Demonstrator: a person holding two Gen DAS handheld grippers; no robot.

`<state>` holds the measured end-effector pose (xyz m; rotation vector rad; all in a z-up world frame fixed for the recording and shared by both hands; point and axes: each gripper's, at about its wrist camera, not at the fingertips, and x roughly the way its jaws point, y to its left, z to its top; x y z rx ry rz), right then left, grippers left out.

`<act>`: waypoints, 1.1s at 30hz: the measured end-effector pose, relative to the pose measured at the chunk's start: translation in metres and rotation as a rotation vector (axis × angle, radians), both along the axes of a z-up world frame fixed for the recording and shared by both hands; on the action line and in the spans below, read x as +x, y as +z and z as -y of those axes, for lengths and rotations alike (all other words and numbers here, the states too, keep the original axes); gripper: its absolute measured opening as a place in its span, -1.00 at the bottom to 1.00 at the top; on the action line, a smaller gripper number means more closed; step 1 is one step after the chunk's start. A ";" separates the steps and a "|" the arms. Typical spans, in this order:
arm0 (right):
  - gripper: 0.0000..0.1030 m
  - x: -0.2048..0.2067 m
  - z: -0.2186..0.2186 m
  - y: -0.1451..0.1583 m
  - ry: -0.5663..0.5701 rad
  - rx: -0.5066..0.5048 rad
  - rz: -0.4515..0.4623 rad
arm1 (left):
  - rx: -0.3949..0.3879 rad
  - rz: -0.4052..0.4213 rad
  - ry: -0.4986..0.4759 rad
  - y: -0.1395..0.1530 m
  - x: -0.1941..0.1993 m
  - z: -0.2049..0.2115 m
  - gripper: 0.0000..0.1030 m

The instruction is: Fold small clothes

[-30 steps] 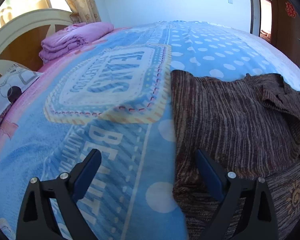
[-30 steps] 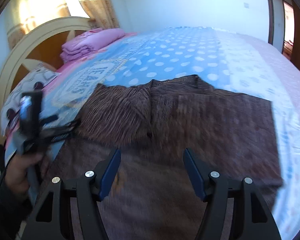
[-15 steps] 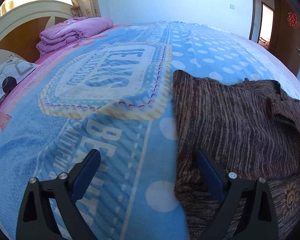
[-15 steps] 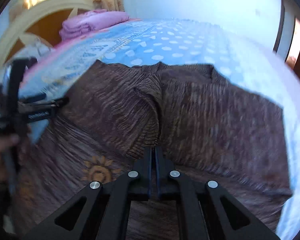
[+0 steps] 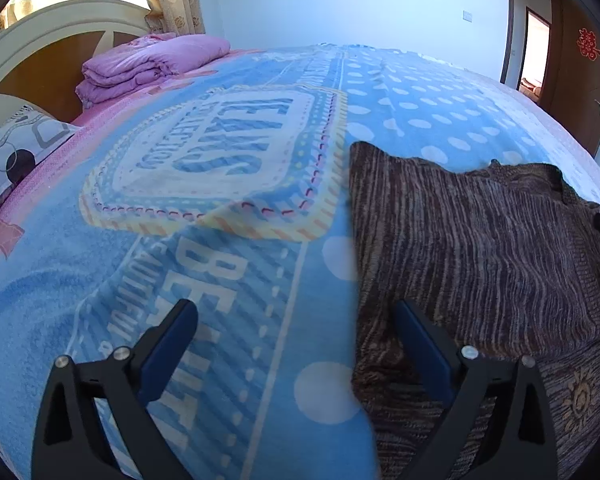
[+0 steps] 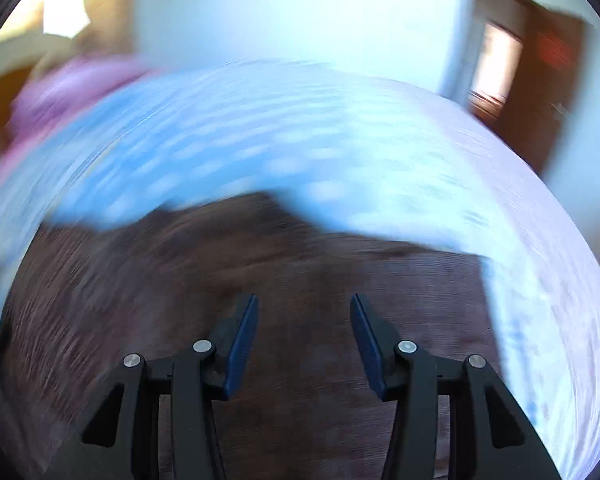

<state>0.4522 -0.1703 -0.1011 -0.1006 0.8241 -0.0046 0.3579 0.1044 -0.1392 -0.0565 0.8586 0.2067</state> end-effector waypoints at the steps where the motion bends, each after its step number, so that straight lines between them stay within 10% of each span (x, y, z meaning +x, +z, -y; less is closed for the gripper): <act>1: -0.05 0.001 0.009 0.000 -0.002 0.026 -0.022 | 0.001 0.000 0.002 0.000 0.000 0.000 0.98; 13: -0.04 -0.090 -0.054 -0.004 0.523 0.299 -0.110 | 0.069 0.004 0.003 0.002 -0.013 0.010 1.00; 17: -0.04 -0.084 -0.047 -0.020 0.487 0.306 -0.140 | 0.063 0.012 0.023 0.002 -0.014 0.006 1.00; 24: 0.03 -0.112 -0.024 -0.006 0.423 0.238 -0.089 | -0.189 0.057 -0.029 0.007 -0.058 -0.019 1.00; 33: 0.06 -0.169 -0.002 -0.012 0.418 0.216 -0.102 | -0.051 0.089 -0.118 0.011 -0.089 0.016 1.00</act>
